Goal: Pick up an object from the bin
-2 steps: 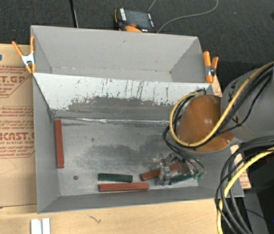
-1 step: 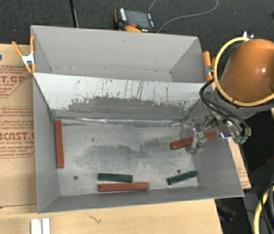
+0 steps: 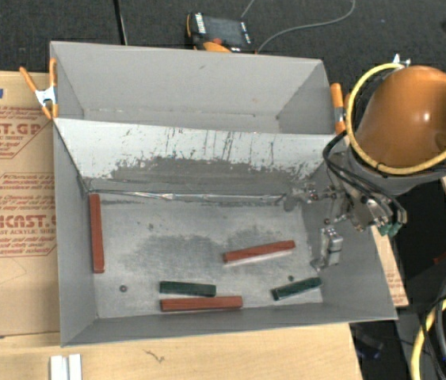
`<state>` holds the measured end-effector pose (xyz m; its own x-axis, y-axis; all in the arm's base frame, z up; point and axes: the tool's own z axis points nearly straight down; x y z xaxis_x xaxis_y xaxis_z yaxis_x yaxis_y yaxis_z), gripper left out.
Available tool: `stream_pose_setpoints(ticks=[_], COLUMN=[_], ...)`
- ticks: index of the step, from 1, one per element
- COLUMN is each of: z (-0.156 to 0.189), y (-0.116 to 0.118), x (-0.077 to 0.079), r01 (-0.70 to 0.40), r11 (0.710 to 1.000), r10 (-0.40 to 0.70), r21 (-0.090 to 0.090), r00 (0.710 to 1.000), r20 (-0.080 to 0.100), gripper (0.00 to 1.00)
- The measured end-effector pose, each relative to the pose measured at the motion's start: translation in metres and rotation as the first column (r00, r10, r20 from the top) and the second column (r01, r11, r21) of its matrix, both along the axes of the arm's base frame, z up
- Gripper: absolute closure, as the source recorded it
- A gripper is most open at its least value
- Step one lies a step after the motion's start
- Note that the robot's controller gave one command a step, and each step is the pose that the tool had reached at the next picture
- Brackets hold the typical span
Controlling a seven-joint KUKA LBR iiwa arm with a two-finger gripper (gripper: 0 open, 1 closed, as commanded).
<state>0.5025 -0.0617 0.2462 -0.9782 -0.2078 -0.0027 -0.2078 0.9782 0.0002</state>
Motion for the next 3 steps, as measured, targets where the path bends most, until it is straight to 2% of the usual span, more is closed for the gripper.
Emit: stream_pose_setpoints(ticks=[1,2,3], z=[-0.181,-0.176,-0.003], y=[-0.045,-0.045,-0.069], x=[0.057,0.058,0.063], r01=[-0.089,-0.089,-0.008], r11=[0.996,0.996,1.000], r10=[0.089,0.089,0.008], r21=[0.001,0.001,-0.003], r00=[0.996,0.996,1.000], r20=[-0.005,-0.001,0.009], gripper=[0.00,1.00,1.00])
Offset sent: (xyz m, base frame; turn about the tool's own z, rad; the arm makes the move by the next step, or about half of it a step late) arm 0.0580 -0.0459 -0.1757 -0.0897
